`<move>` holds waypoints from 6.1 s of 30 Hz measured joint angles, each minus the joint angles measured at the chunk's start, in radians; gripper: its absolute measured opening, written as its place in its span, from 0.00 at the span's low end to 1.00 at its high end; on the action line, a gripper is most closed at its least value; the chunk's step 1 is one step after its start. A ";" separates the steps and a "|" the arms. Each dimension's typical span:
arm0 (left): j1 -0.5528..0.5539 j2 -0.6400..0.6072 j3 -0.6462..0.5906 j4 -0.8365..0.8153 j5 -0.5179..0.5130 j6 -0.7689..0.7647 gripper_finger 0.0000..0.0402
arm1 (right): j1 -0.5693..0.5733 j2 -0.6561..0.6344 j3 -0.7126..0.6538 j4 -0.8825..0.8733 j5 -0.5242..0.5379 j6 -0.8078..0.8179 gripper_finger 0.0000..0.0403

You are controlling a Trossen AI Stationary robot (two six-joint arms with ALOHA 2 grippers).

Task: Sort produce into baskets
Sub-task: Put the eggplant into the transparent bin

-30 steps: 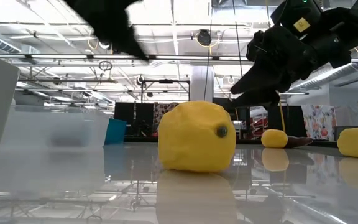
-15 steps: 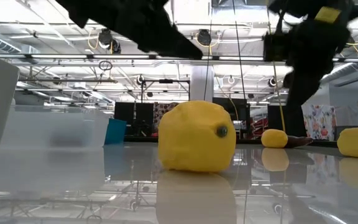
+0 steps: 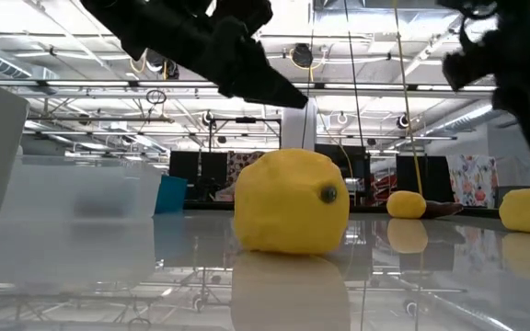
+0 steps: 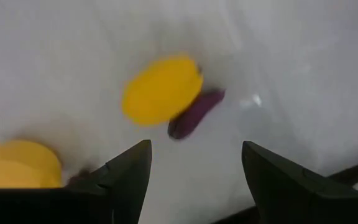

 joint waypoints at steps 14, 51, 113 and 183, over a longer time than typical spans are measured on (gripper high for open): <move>-0.001 0.022 -0.001 -0.014 0.001 -0.001 0.40 | 0.123 0.001 -0.173 0.180 -0.003 0.182 0.60; -0.001 -0.153 0.000 -0.193 -0.197 0.009 0.40 | 0.152 0.000 -0.245 0.218 0.143 0.247 0.06; 0.242 -0.473 -0.397 0.146 -0.608 0.020 0.40 | -0.234 0.996 0.831 1.152 0.172 -0.772 0.45; -0.012 -0.562 -0.236 -0.477 -0.084 -0.370 0.40 | 0.651 0.351 0.112 0.262 -0.061 0.885 0.50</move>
